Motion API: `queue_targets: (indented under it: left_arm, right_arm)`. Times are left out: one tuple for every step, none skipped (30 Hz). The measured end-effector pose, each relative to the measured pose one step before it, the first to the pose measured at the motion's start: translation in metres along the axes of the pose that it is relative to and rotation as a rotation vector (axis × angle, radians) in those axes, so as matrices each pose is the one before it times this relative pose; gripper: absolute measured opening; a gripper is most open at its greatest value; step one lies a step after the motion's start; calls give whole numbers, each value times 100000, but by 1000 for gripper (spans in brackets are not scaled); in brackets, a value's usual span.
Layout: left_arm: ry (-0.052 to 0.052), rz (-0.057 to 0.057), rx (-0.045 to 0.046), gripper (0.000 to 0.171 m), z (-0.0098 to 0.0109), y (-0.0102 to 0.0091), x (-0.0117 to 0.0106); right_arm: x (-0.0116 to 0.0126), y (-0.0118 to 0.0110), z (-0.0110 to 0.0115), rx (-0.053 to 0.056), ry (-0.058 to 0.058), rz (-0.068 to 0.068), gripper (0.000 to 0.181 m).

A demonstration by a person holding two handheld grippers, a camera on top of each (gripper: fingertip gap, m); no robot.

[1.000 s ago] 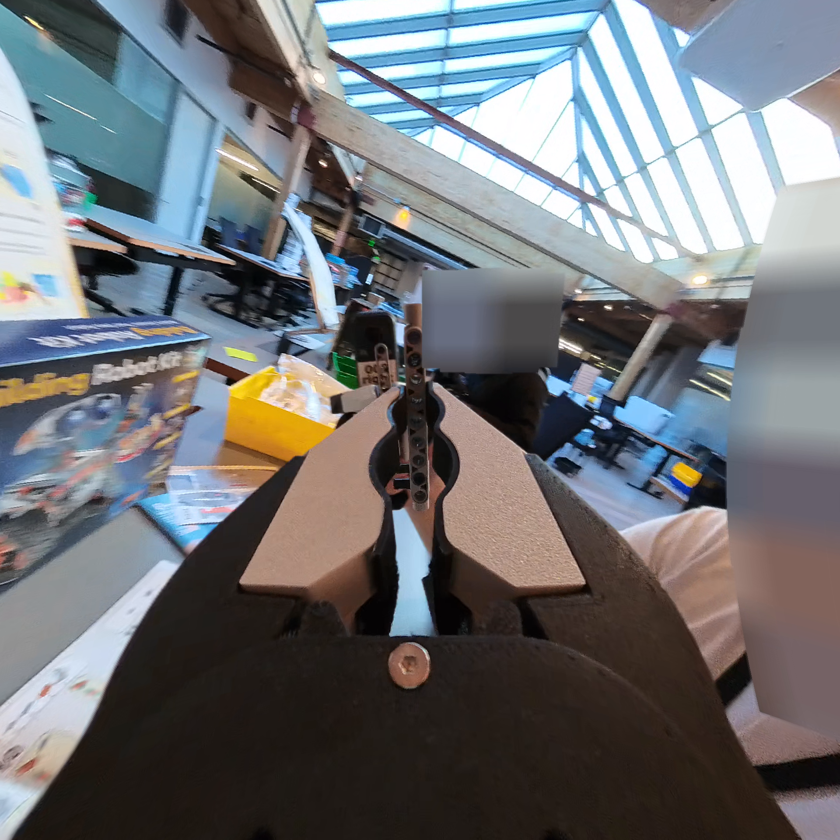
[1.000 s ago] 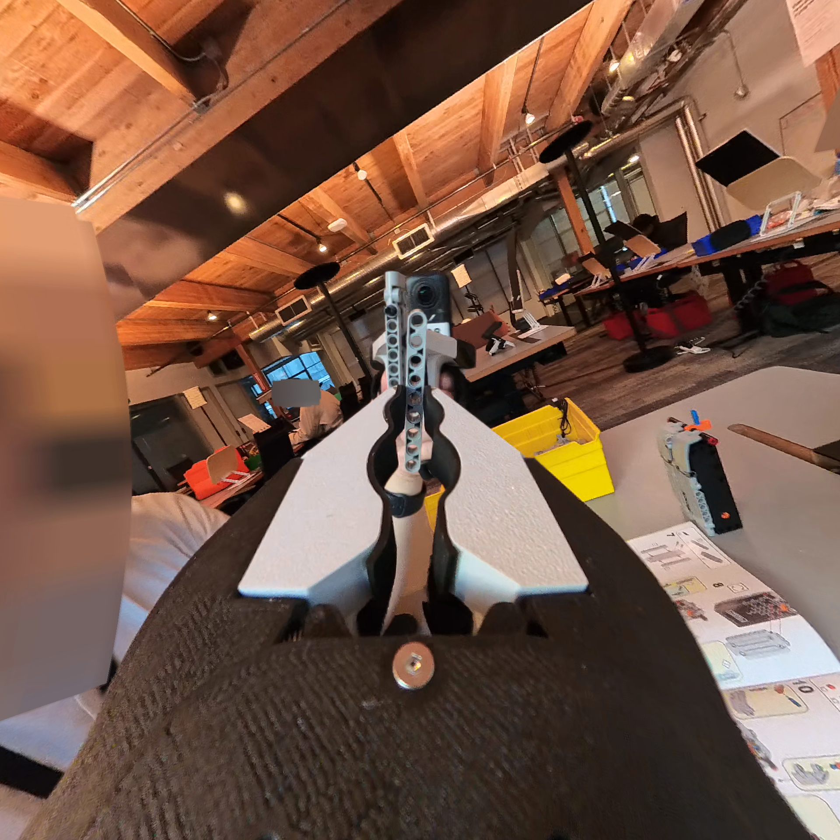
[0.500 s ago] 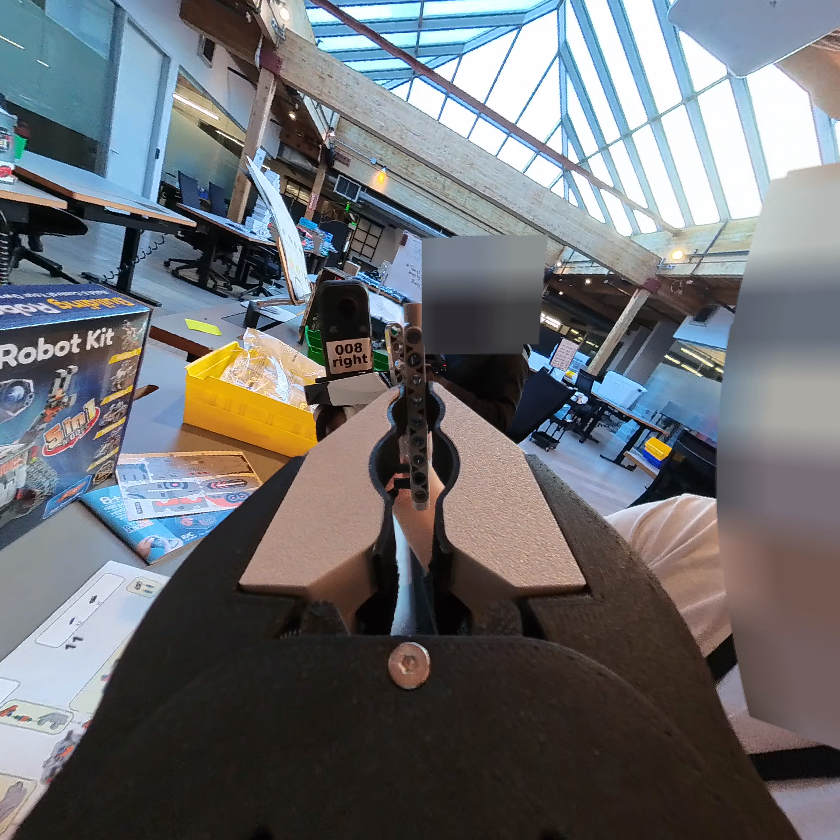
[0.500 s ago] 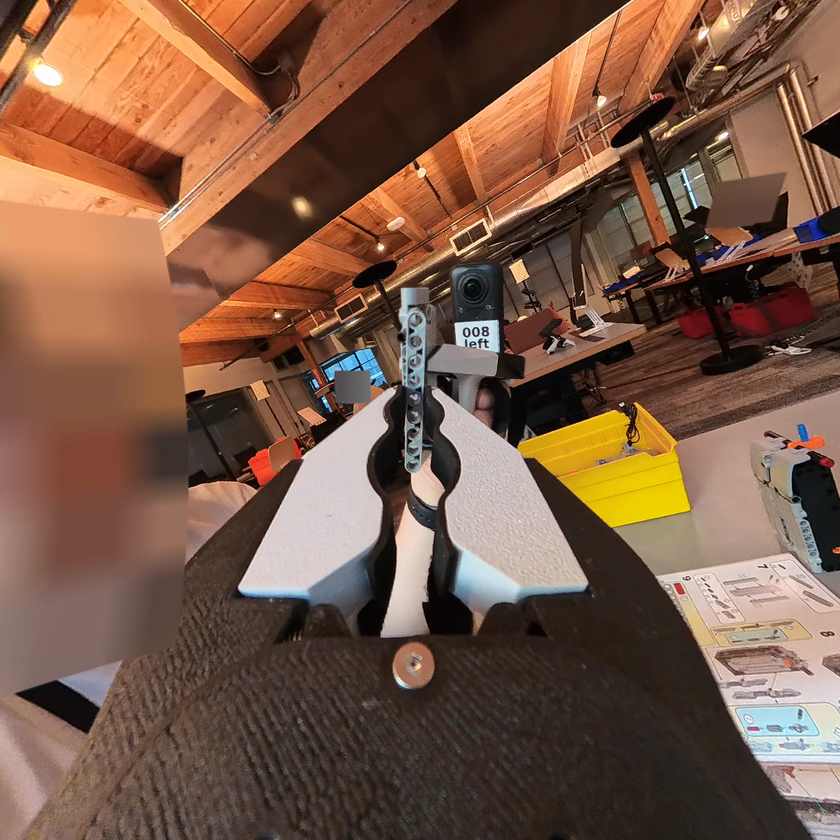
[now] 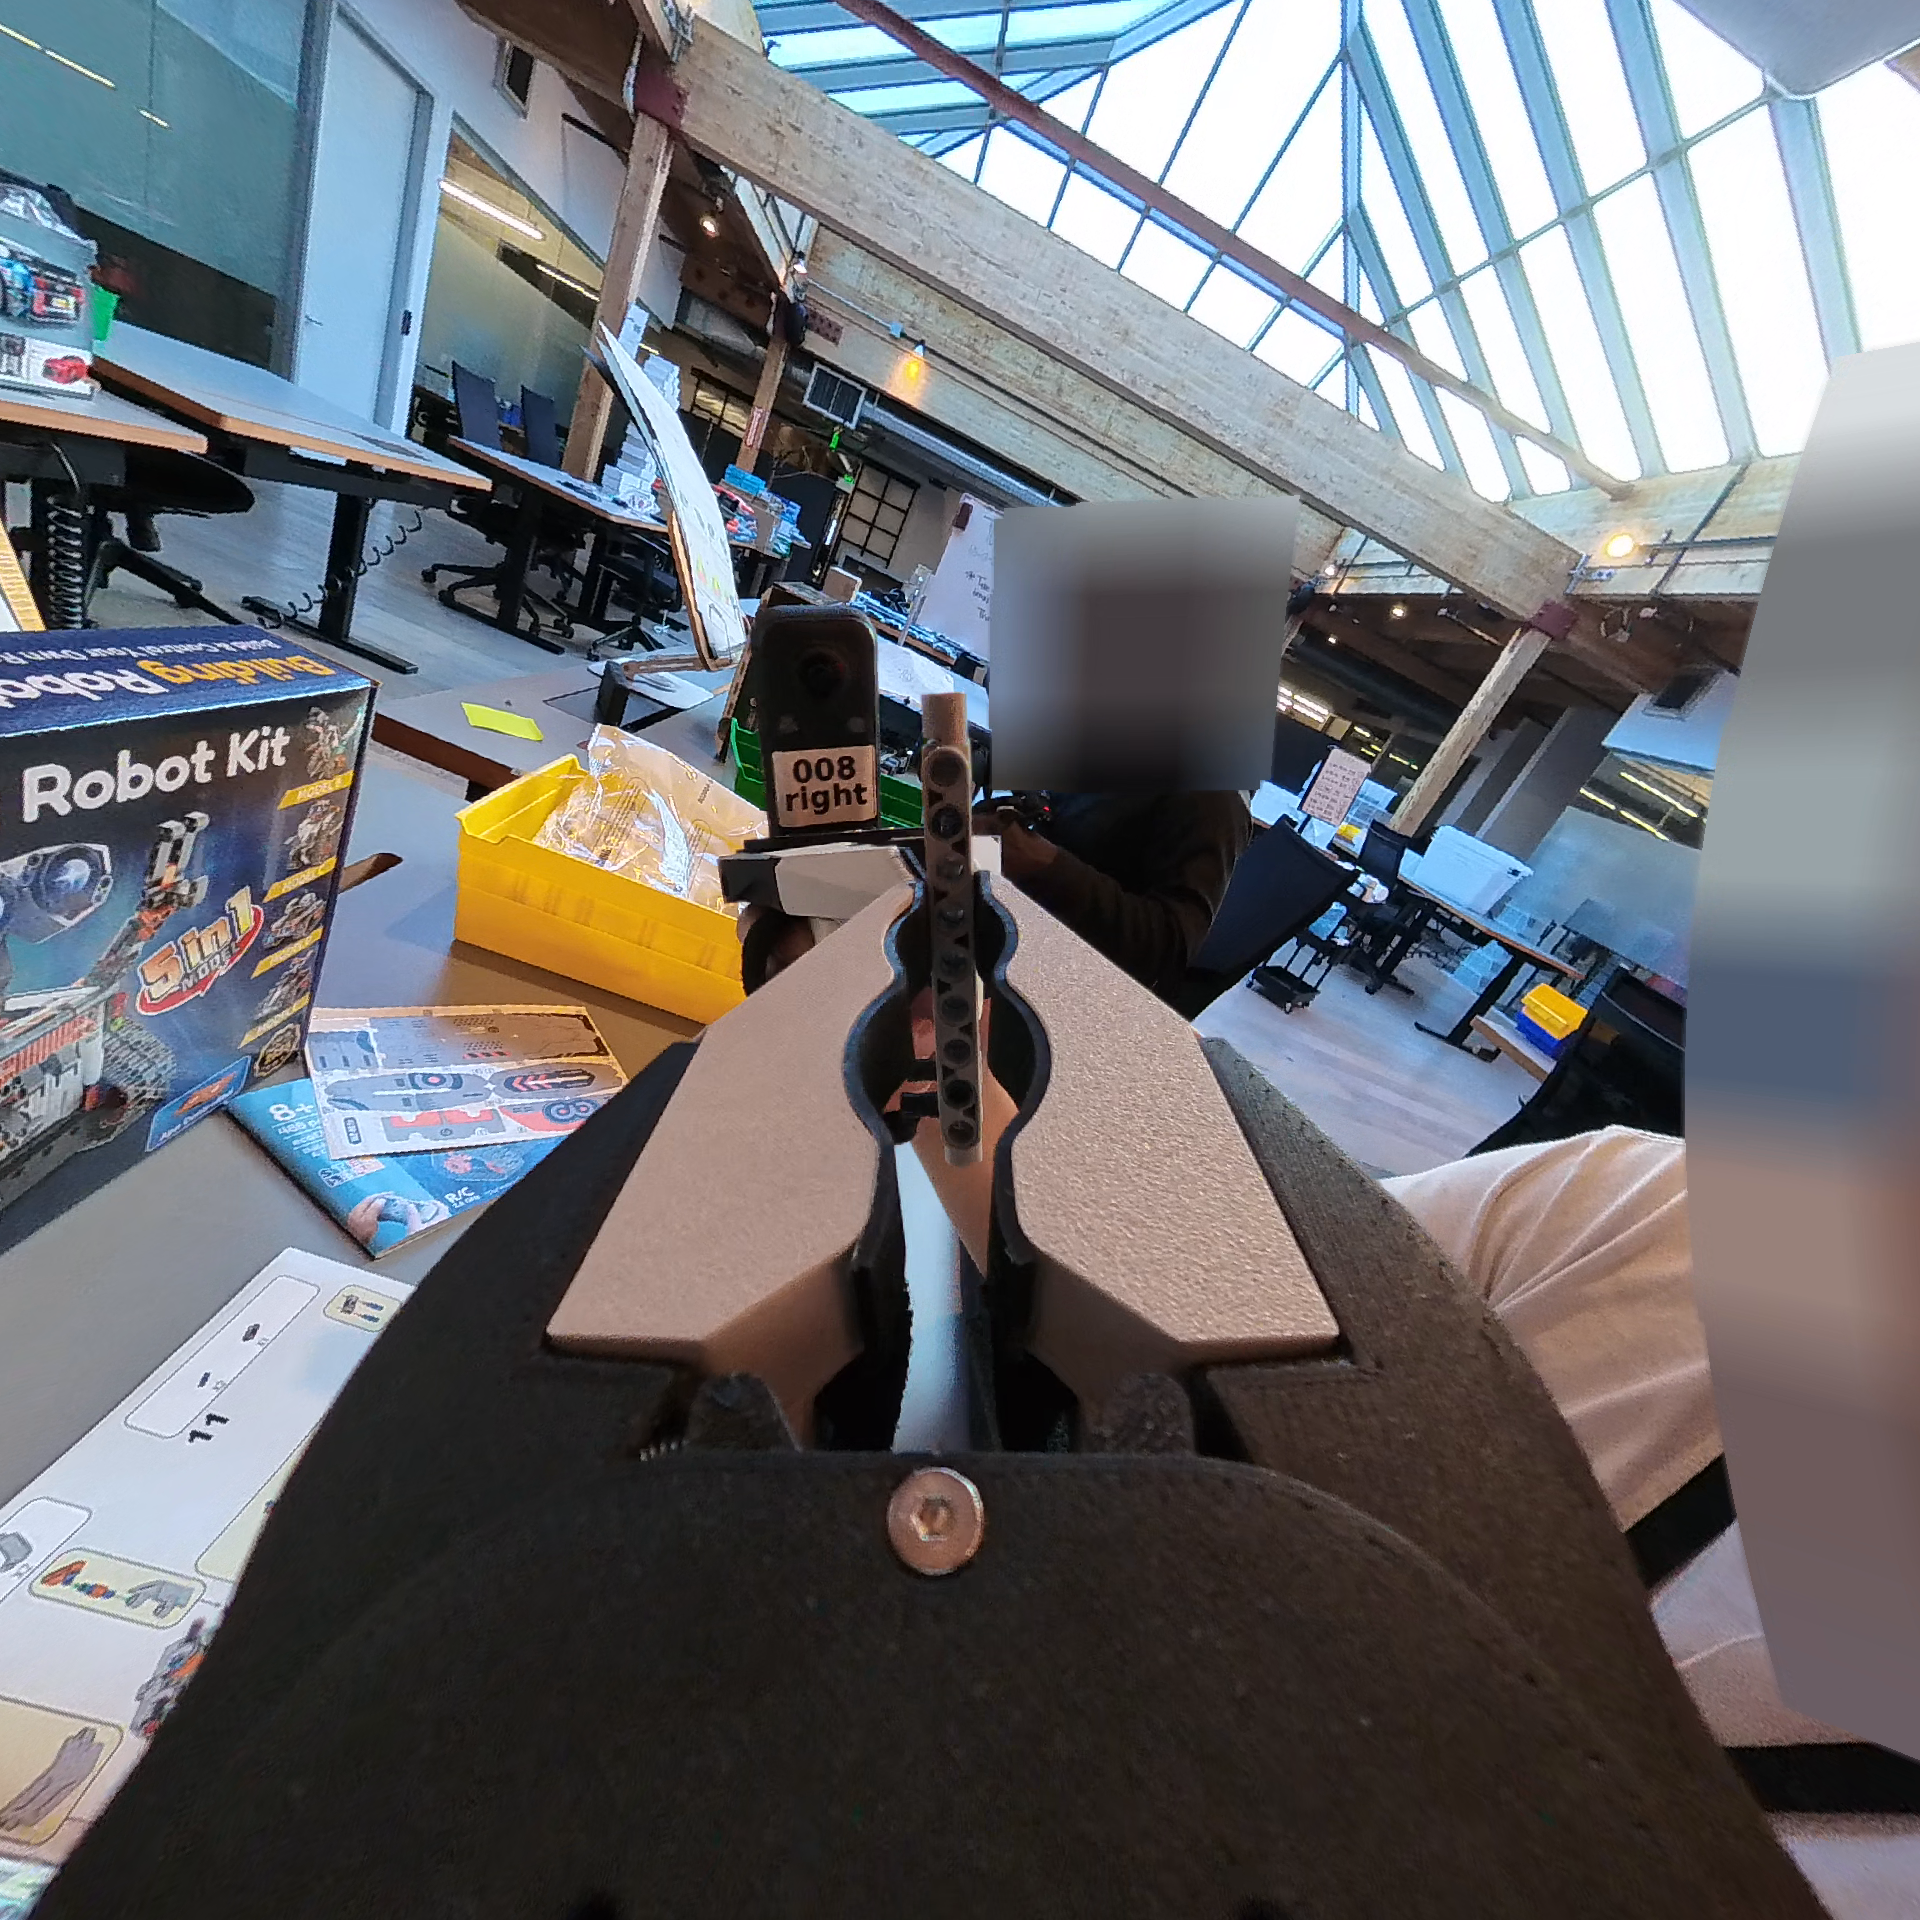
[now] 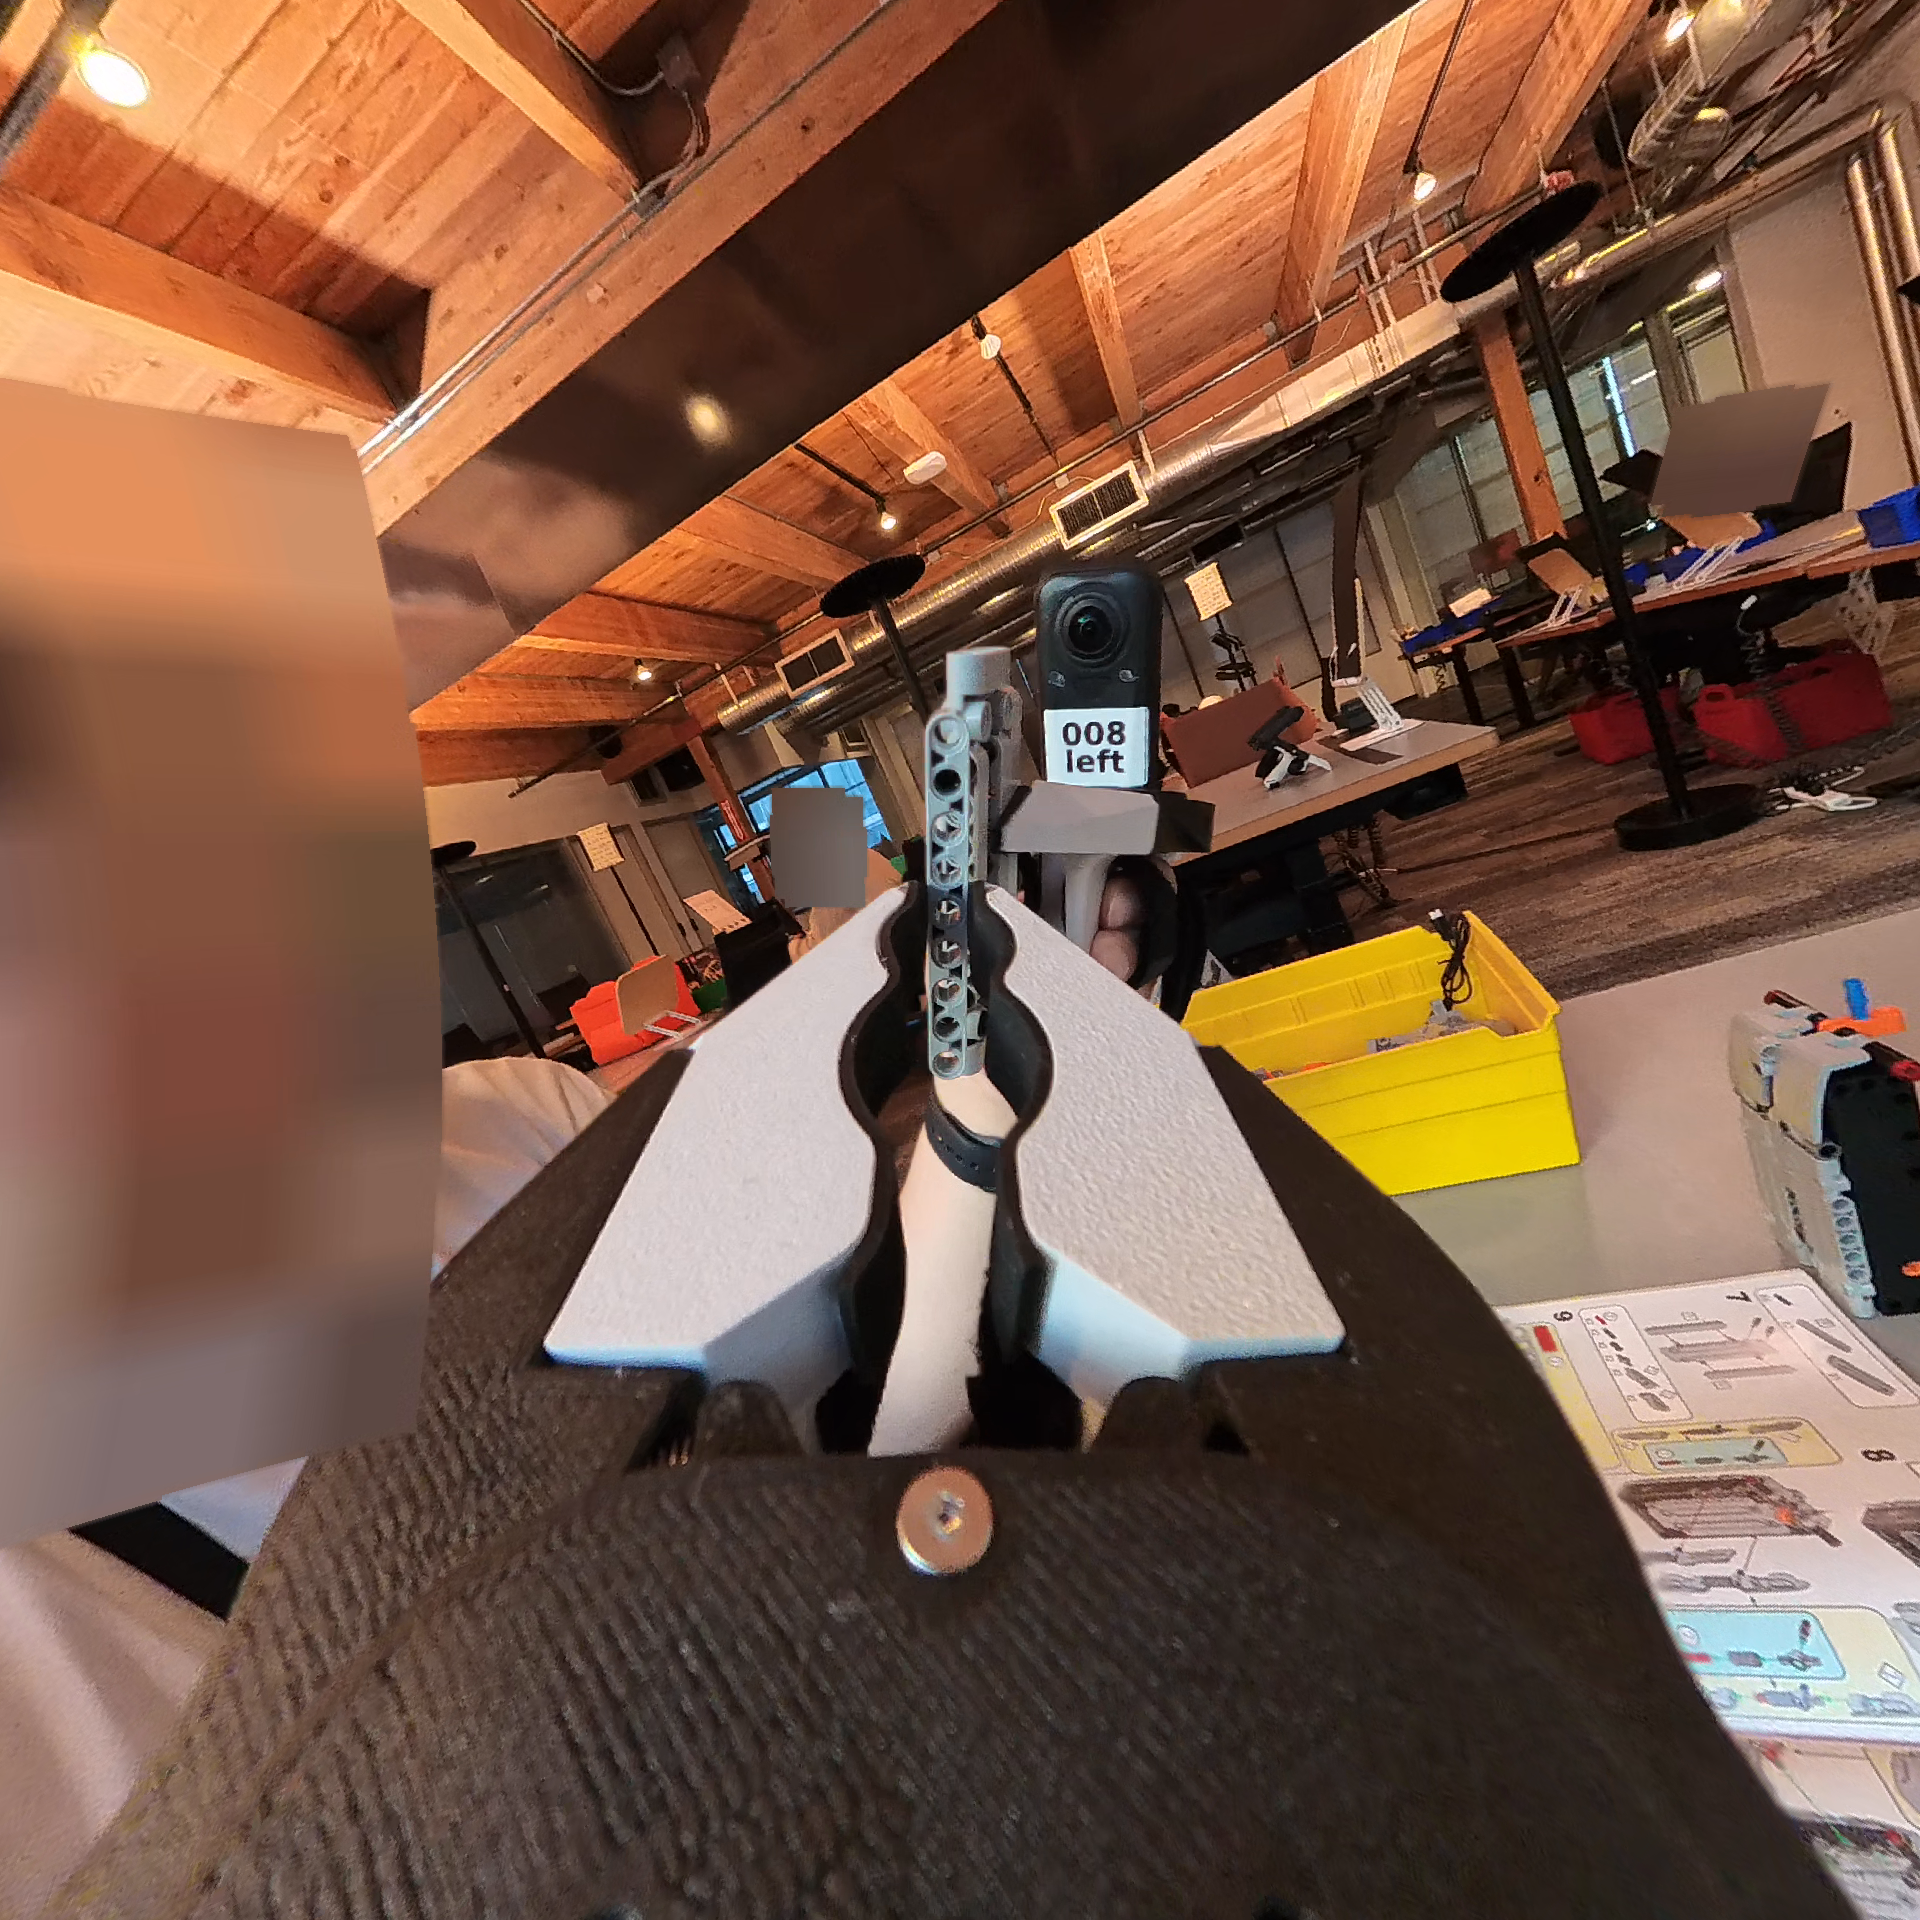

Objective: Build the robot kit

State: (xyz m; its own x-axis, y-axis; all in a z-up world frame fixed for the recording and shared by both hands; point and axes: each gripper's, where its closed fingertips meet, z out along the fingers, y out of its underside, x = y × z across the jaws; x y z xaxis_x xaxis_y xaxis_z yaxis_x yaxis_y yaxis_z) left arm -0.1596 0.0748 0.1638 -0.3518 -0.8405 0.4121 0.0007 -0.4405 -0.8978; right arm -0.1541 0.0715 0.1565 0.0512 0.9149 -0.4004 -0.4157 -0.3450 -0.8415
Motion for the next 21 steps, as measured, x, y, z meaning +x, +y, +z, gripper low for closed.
queue_targets:
  left_arm:
    - [-48,155,-137,5,11,14,37]
    - [-283,44,-8,5,15,1,-1]
    - [-992,348,-115,5,5,15,-97]
    - [-877,652,-411,5,2,47,-80]
    - [-39,374,-485,4,11,61,37]
    - [155,12,-181,4,-1,20,55]
    - [274,36,81,4,9,-26,77]
    - [129,280,167,5,-2,-34,79]
    - [-499,402,129,5,-21,-47,-3]
    - [-761,531,-236,5,-44,7,-40]
    - [-457,527,-422,5,-58,33,2]
    - [-58,272,-241,5,-30,3,61]
    - [155,110,-50,5,-16,-4,70]
    - [-58,175,-95,5,-7,6,41]
    - [-121,228,-144,5,8,13,22]
    - [0,150,-204,5,26,25,47]
    - [-110,110,-100,5,34,20,6]
    - [-86,56,-172,5,36,26,1]
    - [-91,-11,-105,5,27,22,-4]
    - [-74,21,-199,5,39,35,-10]
    - [-199,-38,-208,5,40,47,-52]
  right_arm:
    - [-53,2,1,-224,34,-936,6]
    - [19,-36,-24,-42,497,-821,6]
    - [137,-10,-50,-202,1337,-764,6]
    - [60,52,-32,-603,951,-1159,6]
    - [-59,56,-11,-732,140,-637,6]
    - [-58,15,11,-507,188,-165,6]
    - [-92,-70,26,91,124,-489,6]
    - [-54,-59,25,151,252,-355,6]
    - [58,-33,29,64,820,-10,6]
    - [57,27,25,-310,729,234,6]
    - [4,25,38,-263,252,20,6]
    - [-38,-12,34,109,-3,-10,6]
    - [-72,7,29,-138,-360,413,6]
    - [-19,1,13,-130,-73,575,6]
    - [-27,-19,-3,71,-114,-5,6]
    - [-36,-26,-10,235,-213,-92,6]
    - [-7,-33,-3,278,-100,166,6]
    - [-7,-20,-21,75,-155,156,6]
    - [9,8,-34,-145,-52,264,6]
    - [25,17,-41,-231,92,4,6]
    - [37,-25,-39,-31,430,-290,6]
